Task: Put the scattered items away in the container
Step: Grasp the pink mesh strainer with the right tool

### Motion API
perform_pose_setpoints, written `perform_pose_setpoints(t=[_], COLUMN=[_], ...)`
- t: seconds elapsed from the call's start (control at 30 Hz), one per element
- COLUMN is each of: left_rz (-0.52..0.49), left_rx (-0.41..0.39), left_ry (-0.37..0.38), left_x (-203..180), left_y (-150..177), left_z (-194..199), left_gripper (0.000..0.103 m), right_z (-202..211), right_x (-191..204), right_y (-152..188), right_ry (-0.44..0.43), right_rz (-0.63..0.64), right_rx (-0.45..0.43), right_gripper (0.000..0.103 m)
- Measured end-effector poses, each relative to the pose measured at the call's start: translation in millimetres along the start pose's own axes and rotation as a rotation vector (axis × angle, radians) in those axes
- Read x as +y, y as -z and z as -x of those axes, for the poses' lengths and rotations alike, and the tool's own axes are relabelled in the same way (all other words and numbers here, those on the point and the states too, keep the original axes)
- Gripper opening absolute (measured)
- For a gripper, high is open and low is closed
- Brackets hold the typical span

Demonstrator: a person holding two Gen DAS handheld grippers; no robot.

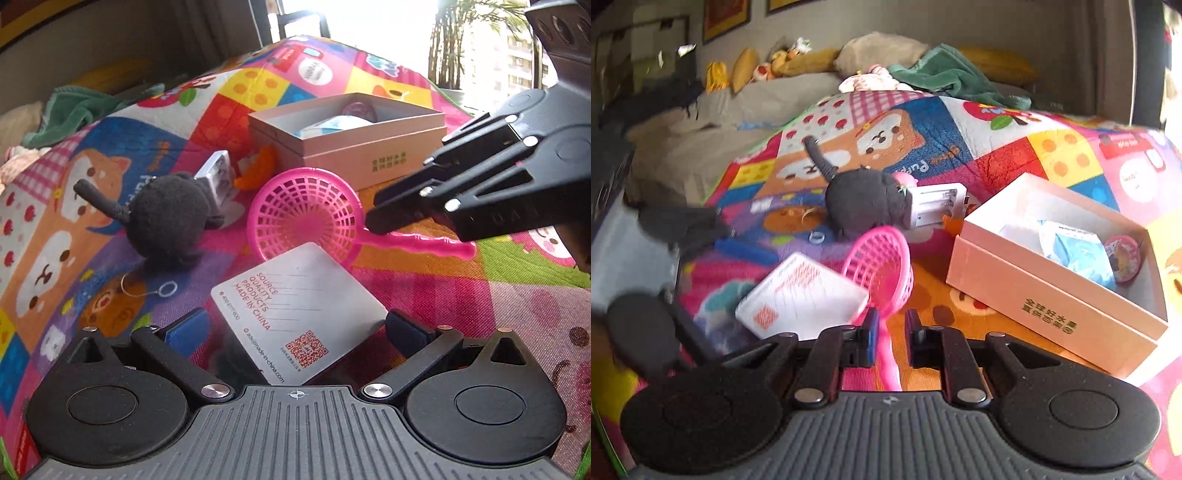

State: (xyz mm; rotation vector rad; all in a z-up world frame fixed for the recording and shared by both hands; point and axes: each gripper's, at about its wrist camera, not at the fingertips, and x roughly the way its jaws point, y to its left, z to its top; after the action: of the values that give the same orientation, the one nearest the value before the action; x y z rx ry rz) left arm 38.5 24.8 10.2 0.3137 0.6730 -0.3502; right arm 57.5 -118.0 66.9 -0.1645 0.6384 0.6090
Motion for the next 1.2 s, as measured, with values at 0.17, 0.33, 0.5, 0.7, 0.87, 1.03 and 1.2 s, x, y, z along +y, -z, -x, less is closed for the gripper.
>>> perform_pose_setpoints(t=[0.17, 0.33, 0.5, 0.7, 0.87, 1.03, 1.2], left_rz=[-0.002, 0.007, 0.008, -0.002, 0.025, 0.062, 0.079], left_rx=[0.006, 0.004, 0.002, -0.001, -0.005, 0.001, 0.005], left_ry=[0.009, 0.011, 0.011, -0.003, -0.016, -0.045, -0.055], left_x=[3, 2, 2, 1, 6, 15, 18], left_y=[1, 2, 2, 2, 3, 4, 5], left_z=[0, 0, 0, 2, 0, -1, -2], left_gripper=[0.103, 0.103, 0.103, 0.103, 0.103, 0.103, 0.103], right_z=[-21, -20, -10, -5, -6, 4, -6], right_x=[-7, -3, -5, -7, -3, 10, 3], right_y=[-9, -12, -19, -31, -34, -28, -19], right_ry=[-0.067, -0.075, -0.175, -0.306, -0.345, -0.122, -0.127], right_rz=[-0.098, -0.116, -0.182, -0.293, -0.303, -0.118, -0.135], right_rx=[0.037, 0.033, 0.047, 0.053, 0.057, -0.04, -0.008], right_gripper=[0.032, 0.016, 0.01, 0.006, 0.006, 0.02, 0.083])
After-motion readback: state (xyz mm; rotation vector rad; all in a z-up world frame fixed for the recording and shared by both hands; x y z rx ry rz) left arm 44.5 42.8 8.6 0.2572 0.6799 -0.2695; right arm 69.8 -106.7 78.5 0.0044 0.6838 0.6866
